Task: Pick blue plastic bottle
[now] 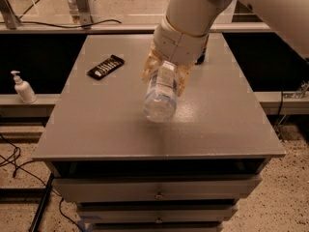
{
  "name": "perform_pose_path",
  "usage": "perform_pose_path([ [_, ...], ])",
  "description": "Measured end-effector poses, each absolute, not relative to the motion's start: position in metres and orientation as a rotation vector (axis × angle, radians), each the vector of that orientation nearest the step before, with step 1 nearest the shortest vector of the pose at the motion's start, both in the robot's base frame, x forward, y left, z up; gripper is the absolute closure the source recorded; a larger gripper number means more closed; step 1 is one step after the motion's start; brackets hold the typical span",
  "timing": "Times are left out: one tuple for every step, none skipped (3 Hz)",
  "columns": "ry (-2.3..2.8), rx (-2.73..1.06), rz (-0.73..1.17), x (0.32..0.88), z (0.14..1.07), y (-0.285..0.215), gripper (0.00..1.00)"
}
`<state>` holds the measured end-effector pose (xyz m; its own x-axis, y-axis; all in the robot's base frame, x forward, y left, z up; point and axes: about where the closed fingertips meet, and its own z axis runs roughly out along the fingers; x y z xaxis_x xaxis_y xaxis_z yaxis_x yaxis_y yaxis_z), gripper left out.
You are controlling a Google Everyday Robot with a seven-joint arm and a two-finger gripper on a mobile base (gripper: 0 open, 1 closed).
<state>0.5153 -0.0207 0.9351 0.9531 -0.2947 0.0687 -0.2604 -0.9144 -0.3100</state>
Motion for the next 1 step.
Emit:
perform_pose_path([
  [0.408, -2.811, -0.162, 0.5148, 0.9325, -0.021, 1.0],
])
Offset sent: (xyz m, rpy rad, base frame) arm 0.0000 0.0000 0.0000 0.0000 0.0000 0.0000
